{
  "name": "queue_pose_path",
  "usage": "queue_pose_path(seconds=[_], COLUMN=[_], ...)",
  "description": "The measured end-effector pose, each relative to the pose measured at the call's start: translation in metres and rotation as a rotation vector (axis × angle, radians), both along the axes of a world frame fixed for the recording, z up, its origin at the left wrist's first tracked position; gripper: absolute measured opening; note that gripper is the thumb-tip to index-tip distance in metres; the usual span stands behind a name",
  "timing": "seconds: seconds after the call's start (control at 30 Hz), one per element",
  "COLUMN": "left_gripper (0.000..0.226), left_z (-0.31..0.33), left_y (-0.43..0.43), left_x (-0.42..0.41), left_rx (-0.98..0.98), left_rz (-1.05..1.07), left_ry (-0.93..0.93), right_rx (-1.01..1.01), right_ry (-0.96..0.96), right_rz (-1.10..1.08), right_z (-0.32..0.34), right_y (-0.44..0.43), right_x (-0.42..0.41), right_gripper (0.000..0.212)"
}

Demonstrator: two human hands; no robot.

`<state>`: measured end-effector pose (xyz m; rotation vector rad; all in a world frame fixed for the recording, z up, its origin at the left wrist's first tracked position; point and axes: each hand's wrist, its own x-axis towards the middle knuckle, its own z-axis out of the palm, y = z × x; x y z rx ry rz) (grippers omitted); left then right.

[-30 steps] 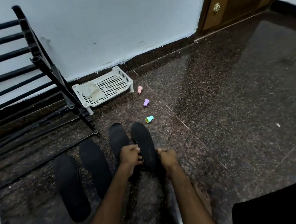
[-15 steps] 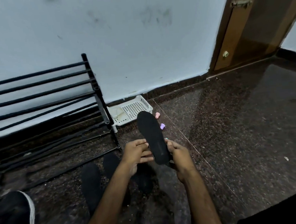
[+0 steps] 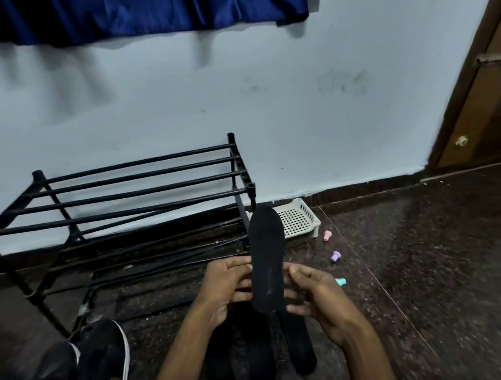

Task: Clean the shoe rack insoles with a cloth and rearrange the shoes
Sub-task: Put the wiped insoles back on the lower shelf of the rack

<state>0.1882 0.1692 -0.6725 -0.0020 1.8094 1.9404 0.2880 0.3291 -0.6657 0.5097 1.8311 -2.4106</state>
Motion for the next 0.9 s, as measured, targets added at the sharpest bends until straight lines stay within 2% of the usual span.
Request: queue_pose_path(seconds=[0.17, 0.5, 0.73, 0.9], left_gripper=[0.017, 0.021, 0.016, 0.01], left_z=[-0.003, -0.02, -0.034, -0.051], left_y=[-0.026, -0.045, -0.031, -0.02], left_x=[0.001, -0.055, -0.138, -0.194], left_rx=[0.021, -0.006, -0.031, -0.092], left_rz=[-0.022, 0.264, 0.291, 0.28], left_ry=[-0.033, -0.032, -0.004, 0.018], right_rx=[0.034, -0.037, -0.069, -0.028], right_ry=[0.01, -0.031, -0.005, 0.003], right_rz=[0.084, 0.093, -0.074, -0.113], right_z=[-0.001, -0.025, -0.046, -0.062], right_y=[-0.016, -0.053, -0.064, -0.06], right_x=[-0.013, -0.062, -0.142, -0.197], right_gripper=[0.027, 0.023, 0.015, 0.007])
